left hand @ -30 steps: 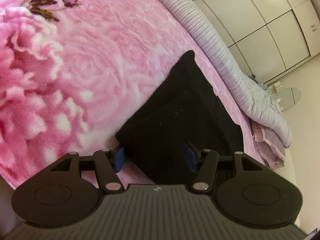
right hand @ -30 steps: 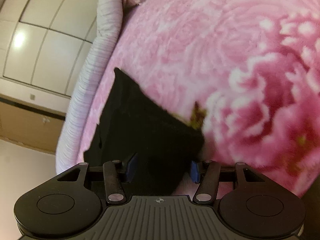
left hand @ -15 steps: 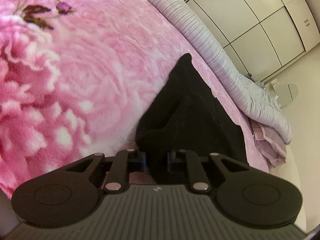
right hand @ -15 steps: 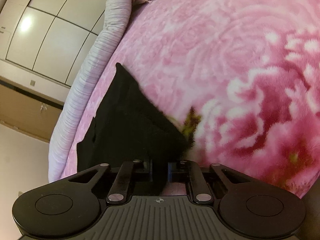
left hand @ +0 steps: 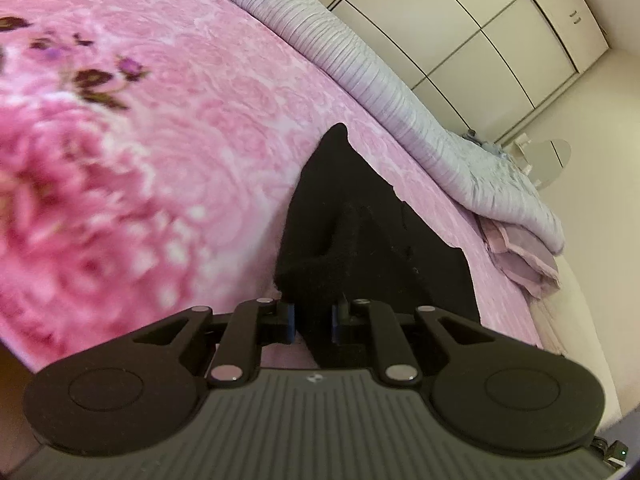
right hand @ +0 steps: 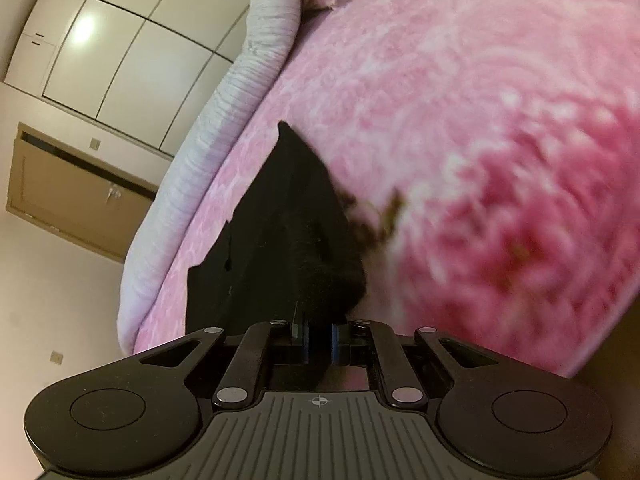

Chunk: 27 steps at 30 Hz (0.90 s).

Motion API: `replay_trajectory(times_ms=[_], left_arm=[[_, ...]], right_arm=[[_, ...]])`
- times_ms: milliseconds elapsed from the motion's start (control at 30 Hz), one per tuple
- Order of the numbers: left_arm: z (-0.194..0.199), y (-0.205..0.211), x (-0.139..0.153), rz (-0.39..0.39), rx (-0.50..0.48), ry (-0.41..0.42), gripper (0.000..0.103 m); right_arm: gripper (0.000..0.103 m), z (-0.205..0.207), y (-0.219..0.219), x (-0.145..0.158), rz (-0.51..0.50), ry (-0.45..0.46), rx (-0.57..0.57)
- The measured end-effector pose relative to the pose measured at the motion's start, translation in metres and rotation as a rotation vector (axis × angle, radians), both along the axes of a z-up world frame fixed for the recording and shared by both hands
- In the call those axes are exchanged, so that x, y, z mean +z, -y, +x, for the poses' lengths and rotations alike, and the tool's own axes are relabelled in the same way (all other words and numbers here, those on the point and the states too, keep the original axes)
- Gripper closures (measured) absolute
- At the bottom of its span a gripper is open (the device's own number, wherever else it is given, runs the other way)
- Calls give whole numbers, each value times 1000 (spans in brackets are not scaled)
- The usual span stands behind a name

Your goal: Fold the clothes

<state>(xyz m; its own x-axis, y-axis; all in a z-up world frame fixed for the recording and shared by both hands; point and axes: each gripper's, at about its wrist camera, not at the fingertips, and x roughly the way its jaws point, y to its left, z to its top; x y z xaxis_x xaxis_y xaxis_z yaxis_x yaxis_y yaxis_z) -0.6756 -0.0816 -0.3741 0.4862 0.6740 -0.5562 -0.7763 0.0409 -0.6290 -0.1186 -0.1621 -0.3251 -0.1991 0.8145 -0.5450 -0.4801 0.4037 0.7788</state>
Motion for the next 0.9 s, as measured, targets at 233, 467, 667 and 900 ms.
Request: replay_trajectory(times_ms=[233,467,667,900], left_arm=[[-32,73,16,-34,-28,5,91],[-33,64,55,-20,-43,75,91],[-14,-1,94,-11,-70,139,90],[30,-137,113,32,-71,189,75]], right_arm=[[95,-16,89,5,-19,-83,34],[95,-23,101,43,13,-56,83],[93,-10,55,91,57,-32,99],[77,17,-55,120,150,25,18]])
